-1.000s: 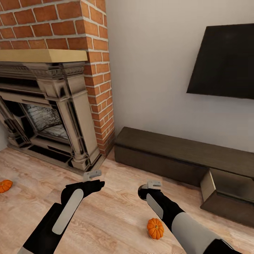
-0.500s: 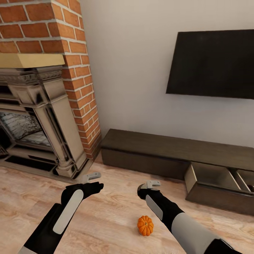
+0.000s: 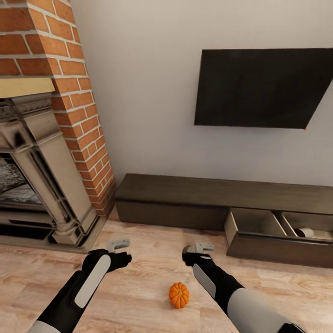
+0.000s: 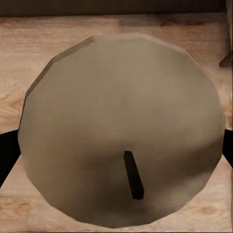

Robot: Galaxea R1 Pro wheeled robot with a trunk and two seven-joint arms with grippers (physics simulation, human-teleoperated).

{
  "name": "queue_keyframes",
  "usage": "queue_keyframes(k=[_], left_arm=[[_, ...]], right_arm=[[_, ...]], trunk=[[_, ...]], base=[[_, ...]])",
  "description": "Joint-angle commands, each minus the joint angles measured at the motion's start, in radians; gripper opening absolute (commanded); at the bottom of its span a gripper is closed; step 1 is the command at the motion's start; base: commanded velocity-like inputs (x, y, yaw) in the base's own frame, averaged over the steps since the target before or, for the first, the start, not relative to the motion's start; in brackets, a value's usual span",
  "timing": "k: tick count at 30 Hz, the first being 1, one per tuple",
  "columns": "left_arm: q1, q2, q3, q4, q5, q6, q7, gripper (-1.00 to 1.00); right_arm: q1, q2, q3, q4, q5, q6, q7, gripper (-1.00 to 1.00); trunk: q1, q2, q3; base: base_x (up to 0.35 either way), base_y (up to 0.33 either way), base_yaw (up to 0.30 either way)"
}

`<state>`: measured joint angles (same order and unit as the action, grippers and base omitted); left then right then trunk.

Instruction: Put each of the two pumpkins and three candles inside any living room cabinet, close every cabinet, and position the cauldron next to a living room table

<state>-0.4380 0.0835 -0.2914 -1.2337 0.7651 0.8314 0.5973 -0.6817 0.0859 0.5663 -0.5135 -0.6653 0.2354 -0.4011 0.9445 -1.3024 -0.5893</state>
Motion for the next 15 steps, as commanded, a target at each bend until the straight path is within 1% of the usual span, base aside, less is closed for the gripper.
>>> queue_keyframes(k=[1, 3, 5, 6, 8, 9, 11, 13, 15], left_arm=[[-0.001, 0.001, -0.003, 0.024, 0.01, -0.003, 0.011, 1.0], [-0.001, 0.001, -0.006, 0.113, 0.003, -0.013, 0.012, 1.0], [-0.001, 0.001, -0.008, 0.239, -0.002, -0.05, 0.01, 1.0], [-0.001, 0.002, -0.01, 0.301, -0.003, -0.093, 0.009, 1.0], [-0.001, 0.004, -0.019, 0.405, -0.005, -0.204, -0.007, 1.0], [-0.001, 0.006, -0.026, 0.446, -0.007, -0.253, -0.033, 1.0], [-0.001, 0.007, -0.049, 0.529, -0.019, -0.32, -0.121, 1.0], [-0.001, 0.007, -0.07, 0.607, -0.046, -0.356, -0.215, 1.0], [-0.001, 0.009, -0.08, 0.653, -0.081, -0.399, -0.276, 1.0]], right_arm=[[0.015, 0.0, 0.008, 0.002, -0.006, -0.016, -0.007, -1.0], [0.069, -0.001, 0.008, 0.005, -0.018, -0.077, -0.007, -1.0], [0.119, -0.002, 0.007, 0.006, -0.026, -0.151, -0.007, -1.0], [0.136, -0.002, 0.007, 0.008, -0.029, -0.183, -0.007, -1.0], [0.161, -0.003, 0.007, 0.012, -0.032, -0.226, -0.006, -1.0], [0.17, -0.003, 0.008, 0.013, -0.032, -0.237, -0.005, -1.0], [0.182, -0.001, 0.009, 0.016, -0.032, -0.251, -0.003, -1.0], [0.189, 0.001, 0.01, 0.022, -0.031, -0.257, -0.003, -1.0], [0.202, 0.003, 0.01, 0.031, -0.032, -0.262, -0.003, -1.0]], trunk=[[-0.004, 0.007, 0.003], [-0.012, 0.021, 0.011], [-0.019, 0.035, 0.02], [-0.023, 0.042, 0.024], [-0.031, 0.056, 0.032], [-0.035, 0.063, 0.036], [-0.042, 0.077, 0.045], [-0.05, 0.091, 0.053], [-0.058, 0.105, 0.062]], base=[[0.0, 0.0, -0.246], [0.0, 0.0, -0.242], [0.0, 0.0, -0.232], [0.0, 0.0, -0.227], [0.0, 0.0, -0.224], [0.0, 0.0, -0.222], [0.0, 0.0, -0.222], [0.0, 0.0, -0.219], [0.0, 0.0, -0.215]])
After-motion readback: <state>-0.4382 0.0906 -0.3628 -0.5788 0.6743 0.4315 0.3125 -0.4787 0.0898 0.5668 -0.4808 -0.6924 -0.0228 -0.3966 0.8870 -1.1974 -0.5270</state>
